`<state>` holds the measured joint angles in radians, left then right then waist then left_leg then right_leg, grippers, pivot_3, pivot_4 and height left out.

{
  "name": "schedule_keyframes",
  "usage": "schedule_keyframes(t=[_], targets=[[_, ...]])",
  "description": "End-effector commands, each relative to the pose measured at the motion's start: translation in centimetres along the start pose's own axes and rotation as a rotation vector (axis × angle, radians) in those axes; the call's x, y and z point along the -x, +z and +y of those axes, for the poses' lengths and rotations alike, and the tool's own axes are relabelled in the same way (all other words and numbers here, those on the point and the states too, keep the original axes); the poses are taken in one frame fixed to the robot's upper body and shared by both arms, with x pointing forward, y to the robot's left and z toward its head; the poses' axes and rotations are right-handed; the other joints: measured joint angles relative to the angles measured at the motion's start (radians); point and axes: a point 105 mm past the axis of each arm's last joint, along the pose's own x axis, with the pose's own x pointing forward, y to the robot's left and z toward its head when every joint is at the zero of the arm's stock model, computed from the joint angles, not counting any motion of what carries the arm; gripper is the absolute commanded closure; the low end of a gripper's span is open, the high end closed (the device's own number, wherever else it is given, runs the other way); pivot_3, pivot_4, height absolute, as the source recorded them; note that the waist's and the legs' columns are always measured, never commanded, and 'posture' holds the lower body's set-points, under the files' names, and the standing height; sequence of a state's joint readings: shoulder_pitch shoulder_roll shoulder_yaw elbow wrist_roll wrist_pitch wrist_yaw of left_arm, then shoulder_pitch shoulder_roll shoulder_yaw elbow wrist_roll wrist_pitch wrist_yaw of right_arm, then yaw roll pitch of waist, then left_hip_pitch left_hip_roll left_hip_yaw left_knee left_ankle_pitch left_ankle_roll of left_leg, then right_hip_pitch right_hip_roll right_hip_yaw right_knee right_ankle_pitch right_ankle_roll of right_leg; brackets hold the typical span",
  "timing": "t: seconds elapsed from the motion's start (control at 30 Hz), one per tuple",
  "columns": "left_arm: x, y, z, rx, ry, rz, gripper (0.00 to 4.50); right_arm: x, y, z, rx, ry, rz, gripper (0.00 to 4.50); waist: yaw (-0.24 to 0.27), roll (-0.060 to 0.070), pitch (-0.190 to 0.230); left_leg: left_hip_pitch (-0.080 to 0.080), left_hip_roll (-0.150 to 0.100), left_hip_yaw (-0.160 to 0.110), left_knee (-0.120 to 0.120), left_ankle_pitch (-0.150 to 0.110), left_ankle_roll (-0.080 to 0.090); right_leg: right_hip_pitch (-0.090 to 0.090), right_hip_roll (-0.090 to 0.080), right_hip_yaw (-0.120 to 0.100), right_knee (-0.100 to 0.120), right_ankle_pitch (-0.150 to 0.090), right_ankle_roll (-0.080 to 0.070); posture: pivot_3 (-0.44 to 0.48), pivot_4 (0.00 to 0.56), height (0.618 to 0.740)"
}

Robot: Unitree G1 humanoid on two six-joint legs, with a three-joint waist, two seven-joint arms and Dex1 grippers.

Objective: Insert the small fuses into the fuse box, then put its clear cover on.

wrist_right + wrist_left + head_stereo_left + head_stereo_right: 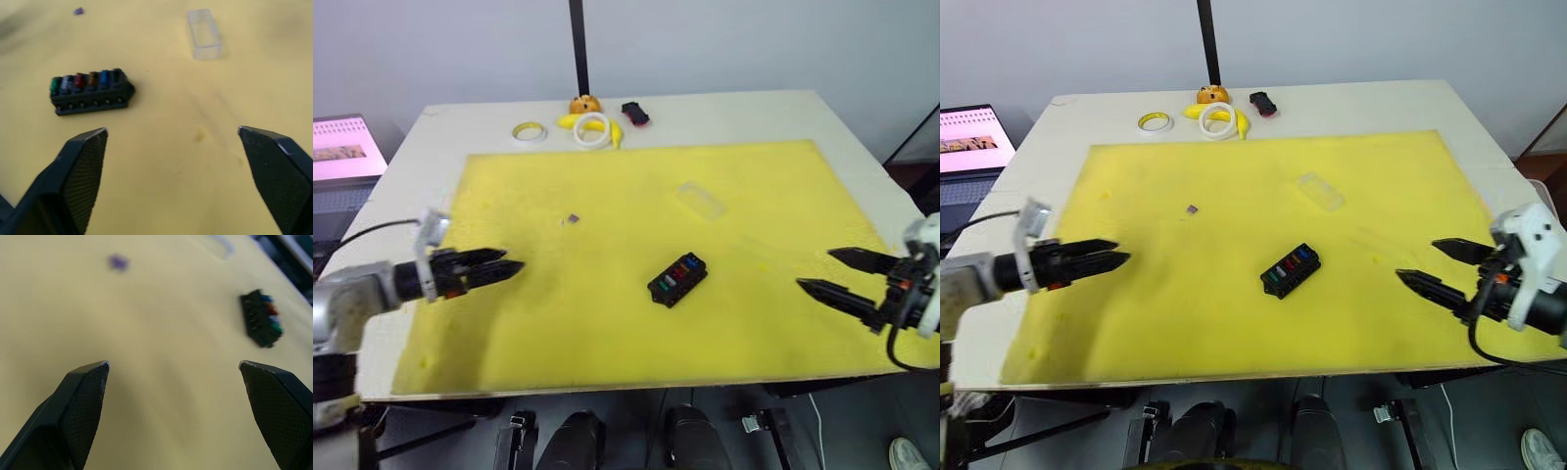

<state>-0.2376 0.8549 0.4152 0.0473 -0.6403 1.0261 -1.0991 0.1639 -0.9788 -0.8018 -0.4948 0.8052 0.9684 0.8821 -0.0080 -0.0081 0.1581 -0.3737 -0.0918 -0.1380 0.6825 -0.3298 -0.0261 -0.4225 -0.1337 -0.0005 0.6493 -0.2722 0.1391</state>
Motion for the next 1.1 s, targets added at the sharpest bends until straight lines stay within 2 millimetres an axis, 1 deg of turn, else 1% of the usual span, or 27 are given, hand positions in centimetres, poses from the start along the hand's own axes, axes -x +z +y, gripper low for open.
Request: schedule_keyframes(t=[0.03,0.13,0.23,0.3,0.4,0.43,0.47,0.53,0.6,0.63,0.7,0.8,0.87,0.93,1.0,1.1], targets=[[1.5,1.7,0.6,0.007,0.067,-0.080,0.00,0.6,1.2,-0.3,0.053,-0.008,-0.033,0.03,0.010,0.000,0.000,0.000,0.000,0.000,0.000,0.000,0.000,0.001,0.000,0.000,0.000,0.000,0.000,0.000,0.150,0.740],[1.4,2.9,0.3,0.057,0.038,-0.124,0.00,0.1,1.8,0.1,0.082,0.023,-0.045,0.03,0.021,0.000,0.000,0.000,0.000,0.000,0.001,0.000,0.000,0.001,0.000,0.000,-0.001,0.000,0.000,0.000,0.150,0.740],[0.3,3.9,0.1,0.083,0.008,-0.122,0.00,-0.8,2.8,1.1,0.108,0.075,-0.063,0.03,0.020,0.000,0.000,0.000,0.000,0.000,0.001,0.000,0.000,0.001,-0.001,0.000,0.000,0.000,0.000,0.000,0.150,0.740],[-1.5,4.4,0.2,0.140,-0.013,-0.080,0.00,-2.0,3.7,2.8,0.141,0.162,-0.081,0.03,0.020,0.000,0.000,0.000,0.000,0.001,0.001,0.000,0.000,0.001,-0.001,0.000,0.000,0.000,0.000,0.000,0.150,0.740],[-4.9,5.1,-0.3,0.194,-0.093,-0.040,0.00,-3.9,5.1,5.3,0.181,0.291,-0.126,0.03,0.018,0.000,0.000,0.000,0.000,0.001,0.001,0.000,-0.001,0.000,-0.001,0.000,0.001,0.000,0.000,0.000,0.150,0.740],[-5.9,5.4,-0.3,0.209,-0.101,-0.036,0.00,-4.3,5.4,5.9,0.190,0.321,-0.140,0.03,0.018,0.000,0.000,0.000,0.000,0.001,0.001,0.000,-0.001,0.000,-0.001,0.000,0.001,0.000,0.000,0.000,0.150,0.740],[-7.0,5.9,-0.2,0.261,-0.110,-0.039,0.00,-5.0,5.8,6.5,0.194,0.350,-0.164,0.03,0.018,0.000,0.000,0.000,0.000,0.001,0.001,0.000,-0.001,0.000,0.000,0.000,0.000,0.000,0.000,0.000,0.150,0.740],[-8.6,6.8,-0.3,0.355,-0.137,-0.047,0.00,-6.5,6.5,7.3,0.189,0.385,-0.205,0.03,0.015,-0.003,0.001,-0.001,-0.001,0.001,0.001,0.000,-0.001,0.000,0.000,0.000,0.000,0.000,0.000,0.000,0.150,0.740],[-9.8,7.0,0.0,0.433,-0.134,-0.039,0.00,-8.1,6.8,8.1,0.192,0.409,-0.235,0.03,0.008,-0.004,0.001,-0.002,0.000,0.001,0.001,0.000,-0.001,-0.002,0.000,0.000,0.001,0.000,0.000,0.000,0.150,0.740],[-10.4,6.8,0.4,0.445,-0.104,-0.030,0.00,-8.8,6.9,8.7,0.195,0.424,-0.246,0.03,0.003,-0.004,0.001,-0.002,-0.001,0.001,0.001,0.000,-0.001,-0.003,0.000,0.000,0.001,0.000,0.000,0.000,0.150,0.740],[-11.1,6.7,1.0,0.479,-0.070,-0.029,0.00,-9.7,7.1,9.8,0.192,0.457,-0.269,0.03,-0.008,-0.004,0.000,-0.002,-0.001,0.000,0.000,0.000,-0.001,-0.004,0.000,-0.001,0.001,0.000,0.000,0.000,0.150,0.740],[-11.8,7.2,0.7,0.551,-0.102,-0.055,0.00,-10.6,7.0,10.8,0.186,0.477,-0.290,0.03,-0.011,-0.004,0.001,-0.002,-0.001,0.001,0.000,0.000,-0.001,-0.005,0.000,-0.001,0.002,0.000,0.000,0.000,0.150,0.740],[-12.3,6.9,0.6,0.555,-0.109,-0.041,0.00,-11.1,6.8,11.0,0.185,0.472,-0.296,0.03,-0.011,-0.004,0.000,-0.003,-0.001,0.001,0.000,0.000,-0.001,-0.005,0.000,-0.001,0.002,0.000,0.000,0.000,0.150,0.740],[-12.8,6.2,0.5,0.550,-0.101,-0.008,0.00,-11.4,6.7,11.2,0.185,0.466,-0.303,0.03,-0.009,-0.004,0.000,-0.003,-0.001,0.001,0.000,0.000,-0.001,-0.005,-0.001,-0.001,0.002,0.000,0.000,0.000,0.150,0.740],[-13.2,5.7,0.8,0.554,-0.078,-0.004,0.00,-11.6,6.7,11.3,0.183,0.460,-0.309,0.03,-0.006,-0.004,0.000,-0.003,-0.002,0.000,0.001,0.000,-0.001,-0.005,-0.001,-0.001,0.002,0.000,0.000,0.000,0.150,0.740],[-13.7,6.0,0.5,0.611,-0.111,-0.042,0.00,-11.7,6.7,11.5,0.185,0.459,-0.312,0.03,-0.004,-0.004,0.000,-0.003,-0.002,0.000,0.001,0.000,-0.001,-0.005,-0.001,0.000,0.002,0.000,0.000,0.000,0.150,0.740]])
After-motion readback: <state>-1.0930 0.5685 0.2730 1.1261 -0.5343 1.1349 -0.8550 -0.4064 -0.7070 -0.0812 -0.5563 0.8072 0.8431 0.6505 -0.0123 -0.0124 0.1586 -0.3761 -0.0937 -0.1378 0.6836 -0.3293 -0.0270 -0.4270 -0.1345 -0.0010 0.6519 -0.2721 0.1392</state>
